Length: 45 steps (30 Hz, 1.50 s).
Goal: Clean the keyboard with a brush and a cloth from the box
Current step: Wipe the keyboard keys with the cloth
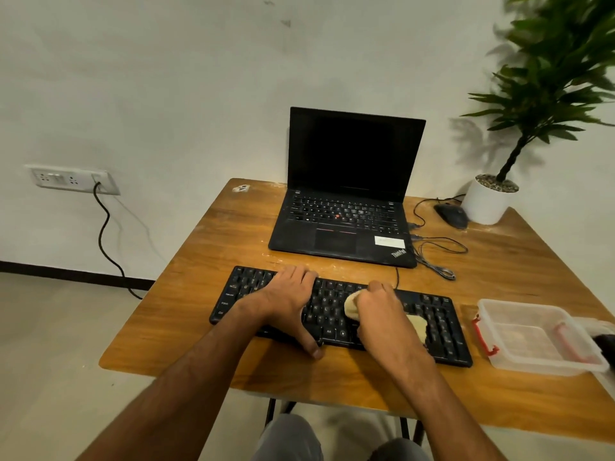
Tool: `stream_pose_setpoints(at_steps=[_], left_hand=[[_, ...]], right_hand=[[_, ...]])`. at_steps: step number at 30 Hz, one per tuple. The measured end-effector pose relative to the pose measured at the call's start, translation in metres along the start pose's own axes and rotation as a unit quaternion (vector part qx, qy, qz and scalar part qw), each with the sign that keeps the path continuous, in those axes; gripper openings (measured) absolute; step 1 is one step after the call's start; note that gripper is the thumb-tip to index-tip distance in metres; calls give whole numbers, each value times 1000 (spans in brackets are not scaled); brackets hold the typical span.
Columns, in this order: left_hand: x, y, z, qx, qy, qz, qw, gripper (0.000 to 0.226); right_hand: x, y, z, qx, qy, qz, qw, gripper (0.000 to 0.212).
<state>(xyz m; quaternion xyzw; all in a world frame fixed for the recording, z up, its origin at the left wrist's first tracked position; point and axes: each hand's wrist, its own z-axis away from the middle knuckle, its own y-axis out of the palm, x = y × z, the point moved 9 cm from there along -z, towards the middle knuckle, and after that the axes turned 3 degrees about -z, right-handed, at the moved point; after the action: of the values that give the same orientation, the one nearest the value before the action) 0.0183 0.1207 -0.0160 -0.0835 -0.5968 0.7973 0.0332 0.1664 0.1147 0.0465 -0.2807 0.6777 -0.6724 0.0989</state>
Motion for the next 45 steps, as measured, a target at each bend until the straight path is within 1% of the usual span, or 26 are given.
stream_pose_setpoints(at_steps=[2, 3, 4, 5, 6, 7, 10, 13, 15, 17, 19, 22, 26, 28, 29, 31, 33, 35, 39, 40, 42, 45], left_hand=[[1, 0, 0, 3, -3, 6, 1000, 149], [1, 1, -1, 4, -3, 8, 1000, 150], [1, 1, -1, 4, -2, 8, 1000, 150], [1, 2, -1, 3, -1, 7, 1000, 151], [0, 2, -1, 3, -1, 6, 1000, 151], [0, 3, 0, 3, -1, 4, 1000, 151], [-1, 3, 0, -2, 3, -9, 1000, 149], [-1, 4, -1, -2, 3, -14, 1000, 151], [-1, 2, 0, -2, 2, -9, 1000, 151], [-2, -1, 1, -4, 2, -5, 1000, 149], [-2, -1, 1, -4, 2, -6, 1000, 147], [-4, 0, 2, -8, 7, -16, 1000, 144], [-4, 1, 1, -4, 3, -18, 1000, 148], [-3, 0, 1, -4, 1, -11, 1000, 148], [-2, 0, 1, -4, -1, -6, 1000, 147], [-2, 0, 2, -3, -3, 1, 1000, 145], [-3, 0, 2, -5, -3, 1, 1000, 144], [-3, 1, 2, -5, -4, 1, 1000, 145], [-1, 3, 2, -8, -6, 0, 1000, 149], [-2, 3, 2, -8, -6, -1, 1000, 149], [-2, 2, 3, -6, -7, 4, 1000, 147], [-2, 1, 3, -6, -8, 15, 1000, 144]], right_hand=[[-6, -3, -1, 11, 1, -59, 998, 24], [-11, -8, -6, -5, 5, -79, 997, 27], [-16, -14, -13, -36, 9, -86, 996, 29], [-20, -19, -18, -67, 13, -87, 994, 31], [-18, -21, -21, -80, 14, -78, 994, 33], [-11, -17, -21, -78, 10, -69, 995, 33], [22, 8, -5, -31, -23, -37, 999, 33], [27, 10, 12, -30, -44, -64, 997, 36], [15, 1, 4, -35, -26, -96, 994, 35], [4, -7, -14, -60, -11, -101, 993, 33], [5, -7, -25, -69, -19, -106, 992, 35], [21, 11, -21, -41, -64, -86, 993, 38], [28, 17, 2, 2, -106, -94, 990, 36], [21, 9, 1, 17, -92, -105, 990, 32], [14, 4, -4, 12, -70, -109, 991, 31], [4, -6, -17, -36, -35, -106, 993, 30], [5, -6, -24, -66, -32, -109, 991, 32], [14, 4, -20, -62, -54, -111, 990, 33], [38, 16, 7, 2, -134, -104, 985, 26], [38, 15, 12, 15, -139, -105, 985, 25], [25, 8, 7, 3, -109, -107, 988, 27], [-1, -8, -12, -72, -34, -101, 992, 30]])
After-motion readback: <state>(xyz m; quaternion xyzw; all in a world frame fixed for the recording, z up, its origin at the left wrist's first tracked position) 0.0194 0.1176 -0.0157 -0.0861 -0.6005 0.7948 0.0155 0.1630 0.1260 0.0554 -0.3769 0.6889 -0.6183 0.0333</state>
